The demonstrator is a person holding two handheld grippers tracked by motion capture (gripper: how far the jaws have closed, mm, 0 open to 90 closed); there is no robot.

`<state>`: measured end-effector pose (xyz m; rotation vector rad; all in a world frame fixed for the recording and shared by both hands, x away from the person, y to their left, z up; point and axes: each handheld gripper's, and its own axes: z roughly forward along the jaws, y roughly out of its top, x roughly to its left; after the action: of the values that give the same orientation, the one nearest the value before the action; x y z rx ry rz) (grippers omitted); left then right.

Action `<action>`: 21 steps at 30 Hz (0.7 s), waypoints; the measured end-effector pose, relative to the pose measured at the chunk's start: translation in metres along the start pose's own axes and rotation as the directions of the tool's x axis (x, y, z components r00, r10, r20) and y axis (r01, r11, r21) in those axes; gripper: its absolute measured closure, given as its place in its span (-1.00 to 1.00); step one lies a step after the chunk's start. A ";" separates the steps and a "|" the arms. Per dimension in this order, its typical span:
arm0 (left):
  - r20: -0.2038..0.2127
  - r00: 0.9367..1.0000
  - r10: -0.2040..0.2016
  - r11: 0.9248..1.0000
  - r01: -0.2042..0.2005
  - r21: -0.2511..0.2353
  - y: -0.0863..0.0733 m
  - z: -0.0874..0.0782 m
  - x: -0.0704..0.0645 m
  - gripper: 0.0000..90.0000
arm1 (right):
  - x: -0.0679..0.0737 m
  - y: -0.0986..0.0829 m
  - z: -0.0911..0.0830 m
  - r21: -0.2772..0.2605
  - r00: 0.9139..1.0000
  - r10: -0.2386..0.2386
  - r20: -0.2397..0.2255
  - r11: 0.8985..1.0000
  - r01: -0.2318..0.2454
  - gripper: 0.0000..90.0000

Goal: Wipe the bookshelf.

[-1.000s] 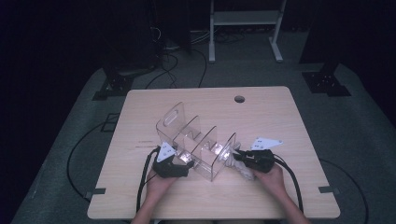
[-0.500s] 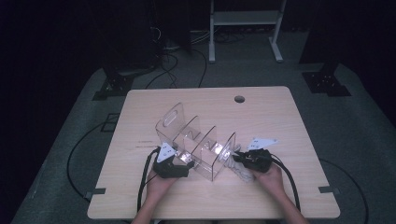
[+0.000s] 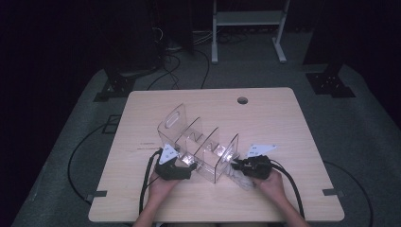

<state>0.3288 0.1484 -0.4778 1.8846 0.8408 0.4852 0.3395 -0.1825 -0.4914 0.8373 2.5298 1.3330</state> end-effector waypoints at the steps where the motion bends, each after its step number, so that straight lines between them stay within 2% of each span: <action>1: 0.000 1.000 0.000 1.000 0.000 -0.001 0.000 0.000 0.000 -0.82 | 0.005 0.000 0.000 -0.003 1.000 -0.015 -0.013 1.000 0.015 0.75; 3: 0.000 1.000 0.001 1.000 -0.001 0.003 -0.001 -0.002 0.001 -0.82 | 0.011 0.001 0.000 -0.002 0.999 -0.036 0.006 0.999 0.036 0.75; 7: -0.003 1.000 0.006 1.000 -0.006 -0.003 -0.001 -0.001 0.000 -0.82 | -0.001 -0.001 0.000 -0.011 0.999 0.029 0.018 1.000 -0.029 0.75; 9: -0.001 1.000 0.008 1.000 -0.008 0.000 0.000 -0.001 0.000 -0.83 | 0.002 0.000 0.000 -0.007 1.000 0.023 0.017 1.000 -0.023 0.75; 10: 0.001 1.000 0.007 1.000 -0.007 -0.003 0.000 -0.001 0.001 -0.83 | 0.016 0.001 0.001 -0.004 0.999 -0.020 -0.028 1.000 0.020 0.74; 12: 0.002 1.000 0.010 1.000 -0.010 0.002 0.000 -0.002 0.002 -0.83 | 0.029 0.002 0.002 -0.017 0.995 -0.069 -0.072 0.998 0.068 0.75; 14: 0.003 1.000 0.012 1.000 -0.012 0.003 0.000 -0.002 0.002 -0.82 | 0.035 0.006 0.001 -0.007 0.992 -0.119 -0.053 0.993 0.118 0.75; 15: 0.001 1.000 0.011 1.000 -0.011 0.003 0.000 -0.002 0.002 -0.82 | 0.033 0.007 0.000 -0.005 0.992 -0.118 -0.039 0.993 0.118 0.75; 17: -0.005 1.000 0.009 1.000 -0.009 0.000 0.000 -0.001 0.001 -0.82 | 0.023 0.005 0.000 -0.016 0.998 -0.049 -0.025 0.999 0.049 0.75; 18: -0.005 1.000 0.009 1.000 -0.009 -0.002 0.000 -0.001 0.001 -0.83 | 0.021 0.004 0.001 -0.014 0.999 -0.036 -0.024 0.999 0.036 0.75; 20: -0.005 1.000 0.008 1.000 -0.008 -0.002 -0.001 -0.001 0.001 -0.83 | 0.029 0.004 0.001 -0.007 0.997 -0.072 -0.035 0.997 0.072 0.75; 21: -0.005 1.000 0.008 1.000 -0.008 -0.003 -0.001 -0.001 0.001 -0.83 | 0.035 0.005 0.002 -0.006 0.993 -0.096 -0.066 0.995 0.096 0.75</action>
<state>0.3287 0.1506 -0.4779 1.8855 0.8353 0.4957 0.3130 -0.1594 -0.4852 0.6726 2.5816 1.3560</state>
